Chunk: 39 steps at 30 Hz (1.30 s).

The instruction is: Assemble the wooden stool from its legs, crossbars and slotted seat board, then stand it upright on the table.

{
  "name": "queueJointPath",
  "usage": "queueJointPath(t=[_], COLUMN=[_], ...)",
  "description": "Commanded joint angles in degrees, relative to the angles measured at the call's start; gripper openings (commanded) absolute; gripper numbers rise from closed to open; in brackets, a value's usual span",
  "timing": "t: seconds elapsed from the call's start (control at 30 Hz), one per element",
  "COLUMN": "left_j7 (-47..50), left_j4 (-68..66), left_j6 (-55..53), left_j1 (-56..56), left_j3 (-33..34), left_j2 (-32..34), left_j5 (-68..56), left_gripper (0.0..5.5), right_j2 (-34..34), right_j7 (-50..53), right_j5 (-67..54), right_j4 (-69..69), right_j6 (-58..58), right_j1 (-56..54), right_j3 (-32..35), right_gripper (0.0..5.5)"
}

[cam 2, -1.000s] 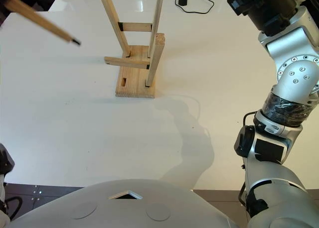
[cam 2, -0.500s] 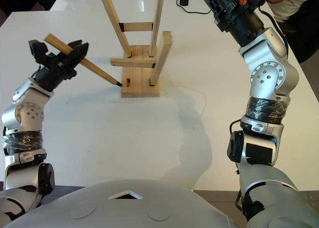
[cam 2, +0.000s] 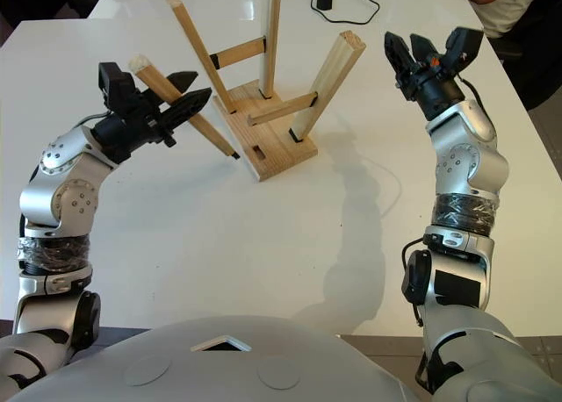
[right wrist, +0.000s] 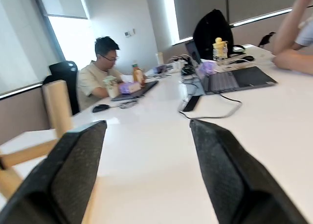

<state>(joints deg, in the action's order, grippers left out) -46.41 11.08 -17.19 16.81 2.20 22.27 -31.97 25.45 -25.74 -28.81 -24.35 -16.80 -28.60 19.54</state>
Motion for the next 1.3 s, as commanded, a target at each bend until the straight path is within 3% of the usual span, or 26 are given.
queueJointPath(t=[0.03,0.3,0.5,0.73,1.3], left_j7=[-0.49,-1.75,-2.23,-2.60,-5.76], left_j4=[-2.42,-12.88,-10.25,-2.15,-13.01], left_j6=[4.46,12.87,12.66,9.93,11.77], left_j1=[0.89,1.52,-1.89,-7.33,-2.83], left_j3=[-2.60,-4.44,-5.63,-7.49,-10.13], left_j2=[-2.07,-3.79,-4.01,-1.12,3.81], left_j5=[3.23,8.84,7.73,7.47,12.43], left_gripper=[2.03,2.03,2.03,2.03,2.03], right_j2=[1.03,1.37,1.71,0.33,-2.78], right_j7=[3.29,1.84,1.15,2.26,1.60], right_j5=[4.58,7.93,9.19,9.01,9.82], right_j4=[-9.74,-18.49,-23.46,-23.15,-17.62], right_j6=[6.27,10.48,12.75,13.78,12.05], right_j1=[-1.55,-2.15,-2.53,0.53,4.88], right_j3=[1.07,0.63,0.91,1.59,-1.34], right_gripper=[3.13,3.13,3.13,3.13,3.13])
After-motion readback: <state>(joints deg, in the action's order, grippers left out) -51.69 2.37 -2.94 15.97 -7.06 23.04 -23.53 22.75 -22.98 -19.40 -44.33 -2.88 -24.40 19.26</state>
